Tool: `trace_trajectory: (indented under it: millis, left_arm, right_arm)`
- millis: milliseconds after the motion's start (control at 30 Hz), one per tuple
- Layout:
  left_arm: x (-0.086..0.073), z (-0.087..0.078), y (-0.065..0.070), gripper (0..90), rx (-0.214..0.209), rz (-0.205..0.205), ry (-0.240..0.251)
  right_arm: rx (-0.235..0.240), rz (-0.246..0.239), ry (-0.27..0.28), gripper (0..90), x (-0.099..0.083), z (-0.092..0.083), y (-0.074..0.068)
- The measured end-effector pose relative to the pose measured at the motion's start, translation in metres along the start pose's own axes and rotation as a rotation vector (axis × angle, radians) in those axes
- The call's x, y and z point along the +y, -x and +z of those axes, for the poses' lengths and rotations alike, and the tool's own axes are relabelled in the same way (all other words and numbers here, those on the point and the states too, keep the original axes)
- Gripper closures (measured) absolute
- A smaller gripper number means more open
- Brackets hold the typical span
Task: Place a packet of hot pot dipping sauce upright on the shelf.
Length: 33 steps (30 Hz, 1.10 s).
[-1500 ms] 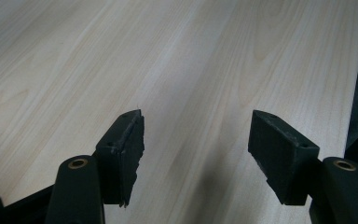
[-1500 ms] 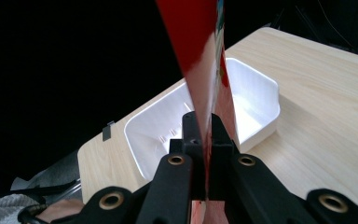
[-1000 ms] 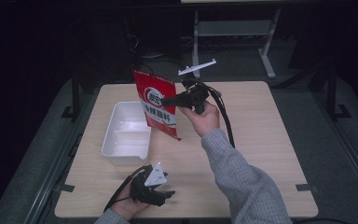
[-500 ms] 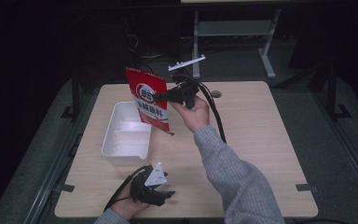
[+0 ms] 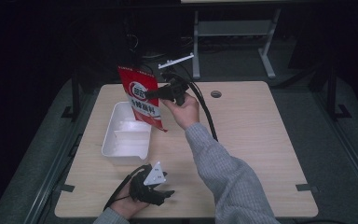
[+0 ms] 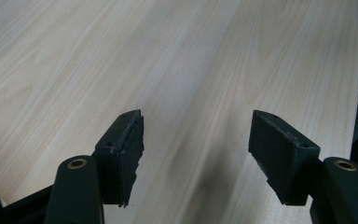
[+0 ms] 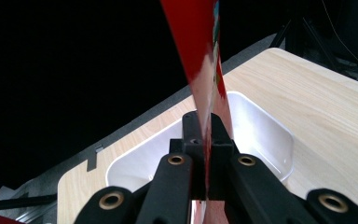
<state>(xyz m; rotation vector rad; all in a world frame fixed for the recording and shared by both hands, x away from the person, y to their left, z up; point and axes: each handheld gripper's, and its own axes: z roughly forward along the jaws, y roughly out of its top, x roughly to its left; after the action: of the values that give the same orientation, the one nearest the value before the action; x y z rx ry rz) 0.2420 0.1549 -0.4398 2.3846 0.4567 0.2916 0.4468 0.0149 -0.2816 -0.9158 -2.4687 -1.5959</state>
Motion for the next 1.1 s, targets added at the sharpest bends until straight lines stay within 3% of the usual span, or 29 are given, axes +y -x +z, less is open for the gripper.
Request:
trace_trajectory:
  millis: [533, 1100]
  left_arm:
    - [-0.001, -0.001, -0.001, 34.3, -0.001, -0.001, 0.000]
    - [-0.002, -0.003, -0.003, 34.2, -0.003, -0.006, 0.002]
  right_arm:
    - [-0.014, 0.023, 0.063, 89.5, 0.001, 0.037, 0.009]
    - [-0.041, 0.007, 0.059, 89.5, 0.003, 0.070, 0.010]
